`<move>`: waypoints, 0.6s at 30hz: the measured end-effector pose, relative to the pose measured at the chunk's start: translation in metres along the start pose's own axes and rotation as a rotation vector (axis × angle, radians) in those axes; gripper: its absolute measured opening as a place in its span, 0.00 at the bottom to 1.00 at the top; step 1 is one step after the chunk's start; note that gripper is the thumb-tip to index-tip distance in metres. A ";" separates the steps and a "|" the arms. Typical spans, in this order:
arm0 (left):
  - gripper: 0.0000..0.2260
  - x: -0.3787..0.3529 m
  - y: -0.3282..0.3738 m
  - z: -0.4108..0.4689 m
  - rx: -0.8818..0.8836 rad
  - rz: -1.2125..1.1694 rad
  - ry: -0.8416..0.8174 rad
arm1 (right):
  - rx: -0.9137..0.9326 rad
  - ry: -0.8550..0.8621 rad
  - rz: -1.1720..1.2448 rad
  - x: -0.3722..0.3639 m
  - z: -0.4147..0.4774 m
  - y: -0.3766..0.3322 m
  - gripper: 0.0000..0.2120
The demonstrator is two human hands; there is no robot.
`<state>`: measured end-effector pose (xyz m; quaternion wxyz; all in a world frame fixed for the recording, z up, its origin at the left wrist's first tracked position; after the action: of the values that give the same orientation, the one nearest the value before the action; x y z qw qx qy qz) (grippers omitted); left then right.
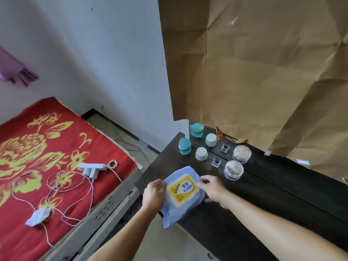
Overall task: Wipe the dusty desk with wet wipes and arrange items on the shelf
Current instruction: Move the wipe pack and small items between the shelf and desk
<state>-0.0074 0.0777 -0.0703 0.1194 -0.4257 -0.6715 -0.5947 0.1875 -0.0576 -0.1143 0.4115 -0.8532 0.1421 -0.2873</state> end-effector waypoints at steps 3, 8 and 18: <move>0.13 -0.004 -0.017 0.033 0.053 -0.035 -0.034 | 0.005 0.028 -0.058 -0.012 0.032 -0.013 0.15; 0.11 -0.020 -0.033 0.096 0.057 0.008 -0.139 | 0.031 0.128 -0.212 -0.030 0.085 -0.041 0.17; 0.11 -0.050 -0.045 0.169 -0.161 0.562 -0.468 | -0.026 0.179 -0.423 -0.070 0.141 -0.053 0.20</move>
<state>0.0495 0.2119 -0.1797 0.0875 -0.7259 -0.4884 -0.4763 0.2179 0.0958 -0.1686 0.3170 -0.8403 -0.0001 -0.4398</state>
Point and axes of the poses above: each hand's wrist, its own z-axis towards the middle knuckle, its own x-axis out of the back of the hand, y = z × x, the point moved 10 cm from there along z, towards the middle knuckle, and after that the axes turned 4 degrees about y, right-handed, at the moved point
